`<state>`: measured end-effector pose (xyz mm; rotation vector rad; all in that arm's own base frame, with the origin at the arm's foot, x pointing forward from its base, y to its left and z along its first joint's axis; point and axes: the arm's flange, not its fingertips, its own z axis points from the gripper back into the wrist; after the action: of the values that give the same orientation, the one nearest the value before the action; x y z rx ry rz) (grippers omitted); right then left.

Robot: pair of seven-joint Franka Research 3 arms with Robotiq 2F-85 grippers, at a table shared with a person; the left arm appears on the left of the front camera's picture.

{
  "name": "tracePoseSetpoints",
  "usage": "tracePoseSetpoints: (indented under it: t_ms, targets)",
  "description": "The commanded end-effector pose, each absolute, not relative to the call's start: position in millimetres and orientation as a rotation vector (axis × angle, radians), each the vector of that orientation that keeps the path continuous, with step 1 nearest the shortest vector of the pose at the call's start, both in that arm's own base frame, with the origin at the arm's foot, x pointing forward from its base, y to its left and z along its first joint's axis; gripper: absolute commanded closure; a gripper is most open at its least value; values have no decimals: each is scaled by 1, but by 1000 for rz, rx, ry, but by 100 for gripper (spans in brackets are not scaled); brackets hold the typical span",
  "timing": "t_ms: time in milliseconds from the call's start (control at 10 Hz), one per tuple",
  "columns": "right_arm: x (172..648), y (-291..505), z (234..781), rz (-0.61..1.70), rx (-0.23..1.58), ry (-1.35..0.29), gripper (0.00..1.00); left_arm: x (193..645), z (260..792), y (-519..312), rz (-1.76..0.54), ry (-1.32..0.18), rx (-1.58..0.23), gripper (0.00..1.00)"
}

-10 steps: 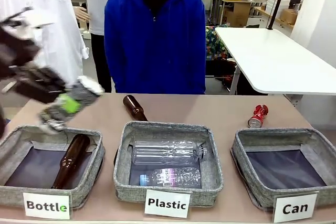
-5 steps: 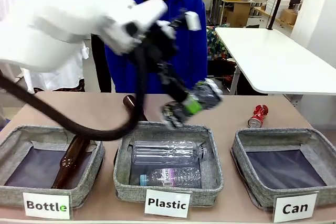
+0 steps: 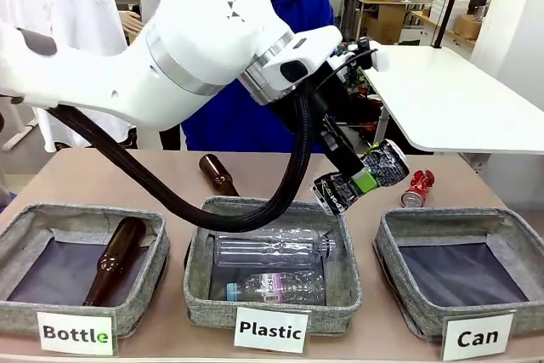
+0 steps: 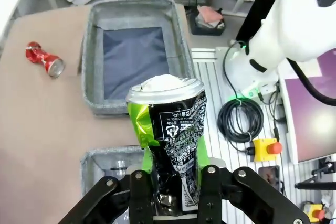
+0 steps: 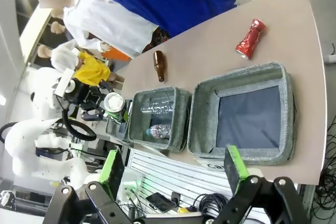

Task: Sort the can waste into the basket.
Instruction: Pick up the can waste from the table and place it in the right Fabric basket.

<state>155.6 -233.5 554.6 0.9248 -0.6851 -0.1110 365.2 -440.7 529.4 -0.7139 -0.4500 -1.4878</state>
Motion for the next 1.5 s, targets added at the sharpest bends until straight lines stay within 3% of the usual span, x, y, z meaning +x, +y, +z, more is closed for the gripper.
tracePoseSetpoints:
  t_ms: [0, 100, 200, 300, 500, 1000, 1400]
  targets:
    - [159, -229, 558, -107, 925, -682, 0, 368, 523, -445, -1484, -446, -717, 66]
    - [156, -234, 555, -111, 925, -685, 0, 353, 527, -464, -1418, -583, -736, 66]
    - [170, -213, 560, -36, 886, -570, 0, 360, 528, -507, -1361, -699, -647, 66]
    - [175, -206, 551, -12, 768, -432, 0, 372, 529, -557, -1381, -722, -634, 66]
    - [164, -230, 535, 5, 800, -291, 0, 370, 526, -615, -1406, -696, -624, 66]
    - [155, -273, 511, -175, 843, -413, 0, 373, 489, -686, -1442, -511, -525, 66]
    - [148, -272, 509, -157, 845, -386, 0, 376, 481, -693, -1436, -512, -503, 66]
